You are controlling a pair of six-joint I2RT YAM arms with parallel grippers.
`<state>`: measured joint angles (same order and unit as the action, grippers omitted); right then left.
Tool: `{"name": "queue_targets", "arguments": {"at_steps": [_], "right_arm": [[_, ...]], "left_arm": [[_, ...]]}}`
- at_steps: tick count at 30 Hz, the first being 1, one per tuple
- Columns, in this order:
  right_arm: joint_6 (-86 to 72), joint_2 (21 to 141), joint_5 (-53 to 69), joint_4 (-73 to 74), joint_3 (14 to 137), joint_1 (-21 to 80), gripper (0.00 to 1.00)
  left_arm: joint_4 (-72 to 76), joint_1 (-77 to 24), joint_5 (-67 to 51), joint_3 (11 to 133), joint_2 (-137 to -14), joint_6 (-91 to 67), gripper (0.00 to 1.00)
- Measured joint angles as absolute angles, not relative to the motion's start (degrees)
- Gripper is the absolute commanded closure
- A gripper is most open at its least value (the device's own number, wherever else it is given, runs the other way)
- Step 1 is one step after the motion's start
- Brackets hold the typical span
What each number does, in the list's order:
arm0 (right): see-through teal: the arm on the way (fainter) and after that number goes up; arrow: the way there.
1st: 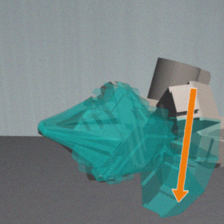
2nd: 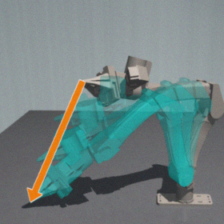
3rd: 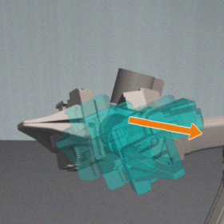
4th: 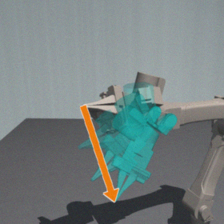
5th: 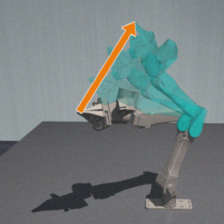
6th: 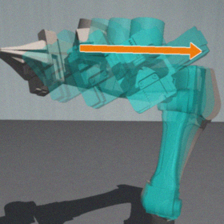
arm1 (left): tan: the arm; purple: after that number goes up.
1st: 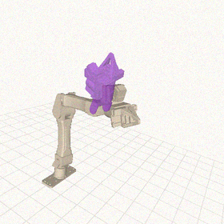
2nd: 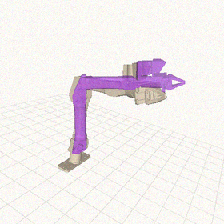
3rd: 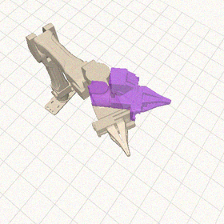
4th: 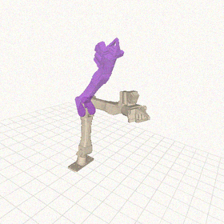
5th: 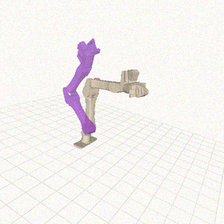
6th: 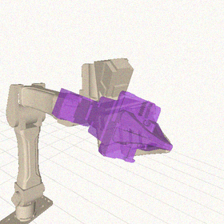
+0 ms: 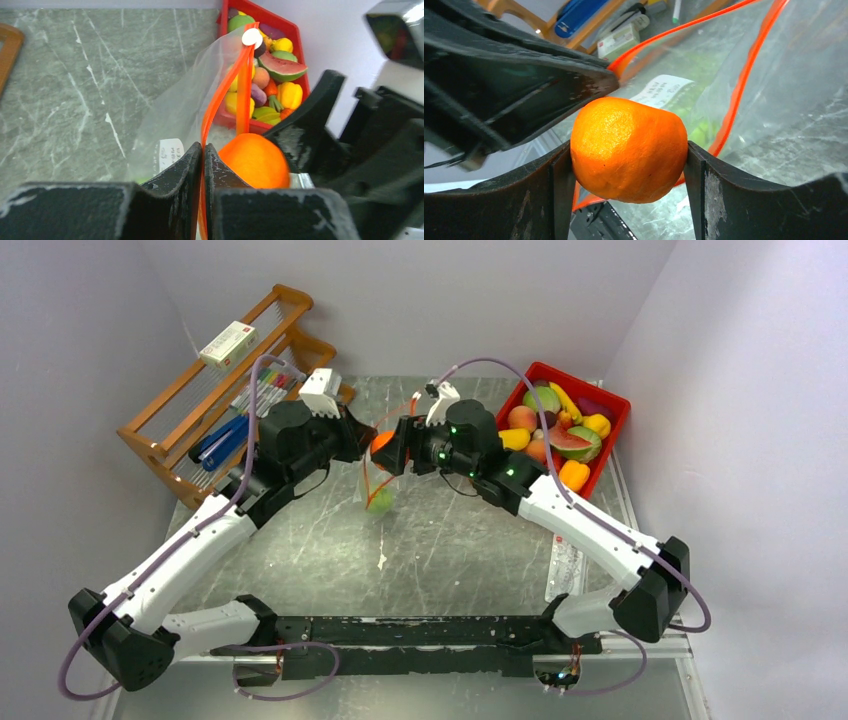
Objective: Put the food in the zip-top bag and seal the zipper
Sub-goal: Place the fake fruit in the zipper food storage bag.
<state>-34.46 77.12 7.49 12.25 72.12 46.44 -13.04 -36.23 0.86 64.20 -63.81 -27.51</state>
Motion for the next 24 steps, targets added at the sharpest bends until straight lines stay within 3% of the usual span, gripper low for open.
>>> {"name": "queue_targets", "arguments": {"at_steps": [7,16,24], "right_arm": [[-34.68,79.13,4.69,14.41,72.16,46.87,0.32],[-34.94,81.06,1.89,17.12,77.49,47.79,0.09],[-34.44,77.60,0.05,18.22,77.67,48.14,0.12]], "left_arm": [[-11.55,-36.64,-0.47,64.20,-62.26,-30.06,0.93],[-9.69,-36.64,-1.98,63.42,-61.60,-32.45,0.93],[-9.78,-36.67,-1.63,63.35,-61.60,-32.18,0.93]]}}
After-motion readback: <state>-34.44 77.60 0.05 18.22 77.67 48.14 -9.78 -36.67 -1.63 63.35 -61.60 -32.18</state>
